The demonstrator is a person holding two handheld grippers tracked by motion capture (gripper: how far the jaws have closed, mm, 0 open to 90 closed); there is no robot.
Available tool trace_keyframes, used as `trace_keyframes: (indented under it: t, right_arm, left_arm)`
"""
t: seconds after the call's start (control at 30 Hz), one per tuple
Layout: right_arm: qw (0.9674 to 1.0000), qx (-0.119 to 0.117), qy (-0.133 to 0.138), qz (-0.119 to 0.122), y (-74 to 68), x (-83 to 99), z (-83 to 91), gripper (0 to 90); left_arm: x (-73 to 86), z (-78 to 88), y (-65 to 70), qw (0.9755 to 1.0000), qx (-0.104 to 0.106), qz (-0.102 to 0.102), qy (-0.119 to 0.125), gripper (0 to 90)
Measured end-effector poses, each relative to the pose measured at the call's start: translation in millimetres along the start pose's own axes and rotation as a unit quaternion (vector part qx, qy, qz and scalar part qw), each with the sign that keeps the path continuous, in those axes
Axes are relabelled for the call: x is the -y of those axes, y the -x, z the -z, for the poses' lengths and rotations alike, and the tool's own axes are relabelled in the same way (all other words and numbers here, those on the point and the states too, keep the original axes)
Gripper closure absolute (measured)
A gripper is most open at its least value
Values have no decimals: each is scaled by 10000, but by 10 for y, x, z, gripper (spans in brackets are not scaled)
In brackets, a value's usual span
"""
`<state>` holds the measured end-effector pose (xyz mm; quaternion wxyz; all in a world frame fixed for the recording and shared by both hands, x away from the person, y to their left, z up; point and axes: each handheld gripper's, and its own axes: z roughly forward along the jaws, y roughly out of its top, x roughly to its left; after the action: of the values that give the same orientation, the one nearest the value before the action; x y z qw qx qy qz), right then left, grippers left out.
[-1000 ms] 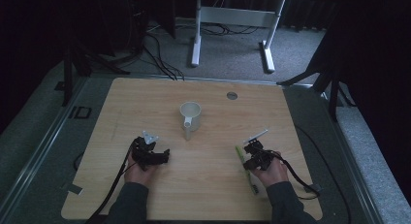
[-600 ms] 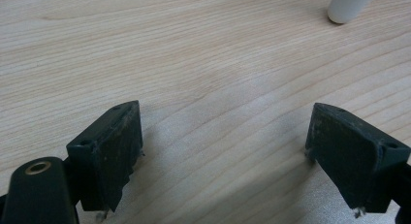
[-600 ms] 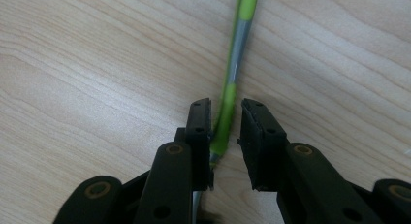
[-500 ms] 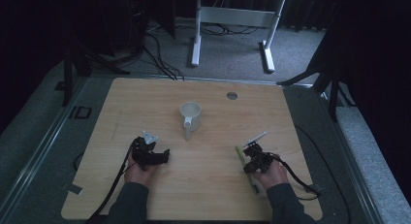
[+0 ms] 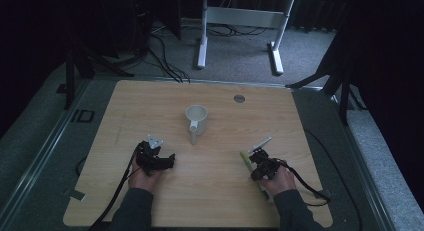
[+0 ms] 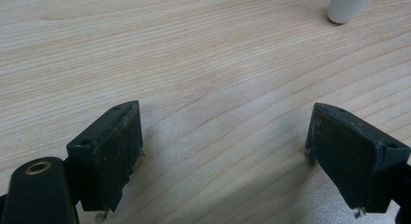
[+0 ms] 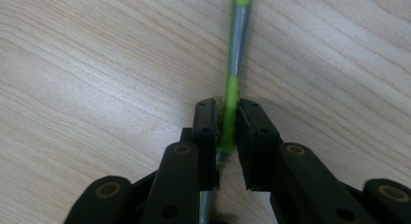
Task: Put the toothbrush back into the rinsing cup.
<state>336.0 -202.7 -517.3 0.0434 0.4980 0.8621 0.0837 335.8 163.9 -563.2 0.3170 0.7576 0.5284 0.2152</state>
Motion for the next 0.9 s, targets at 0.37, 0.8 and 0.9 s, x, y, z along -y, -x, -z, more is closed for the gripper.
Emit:
trace_keyframes:
  t: [0.37, 0.8, 0.9]
  right_arm:
    - [9998, 96, -11, 198, -16, 1, 1, 803]
    - [9991, -42, 337, 238, 122, 61, 193, 804]
    - [9990, -65, 379, 234, 123, 62, 225, 804]
  left_arm:
    - [0, 1, 0, 10000, 1, -7, -5, 139]
    - [-1, 1, -1, 10000, 1, -8, -11, 139]
    - [-1, 1, 0, 10000, 1, -7, -10, 139]
